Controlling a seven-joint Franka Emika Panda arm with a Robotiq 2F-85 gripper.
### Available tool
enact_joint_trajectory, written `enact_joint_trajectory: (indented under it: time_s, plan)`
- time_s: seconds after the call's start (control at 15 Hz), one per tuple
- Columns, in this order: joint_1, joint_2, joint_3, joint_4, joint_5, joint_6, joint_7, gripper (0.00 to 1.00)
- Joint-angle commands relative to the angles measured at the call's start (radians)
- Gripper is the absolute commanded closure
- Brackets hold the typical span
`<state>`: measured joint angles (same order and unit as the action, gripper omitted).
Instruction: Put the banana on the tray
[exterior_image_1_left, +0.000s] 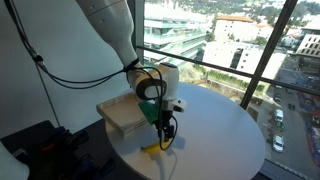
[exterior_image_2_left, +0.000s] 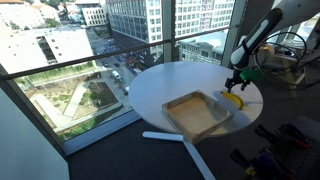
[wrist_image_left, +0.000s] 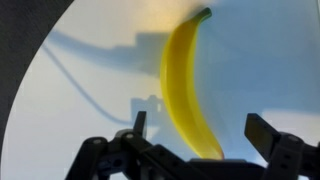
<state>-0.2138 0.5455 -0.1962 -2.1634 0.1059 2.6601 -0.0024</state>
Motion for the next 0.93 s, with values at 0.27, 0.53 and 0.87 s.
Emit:
enact_joint_trajectory:
  time_s: [0.27, 0.53, 0.87]
  plan:
    - [-0.007, -0.002, 0.008, -0.003, -0.012, 0.018, 0.011, 0.00]
    - [-0.007, 0.007, 0.009, -0.008, -0.013, 0.048, 0.010, 0.00]
    - [-0.006, 0.037, 0.005, -0.010, -0.016, 0.106, 0.013, 0.00]
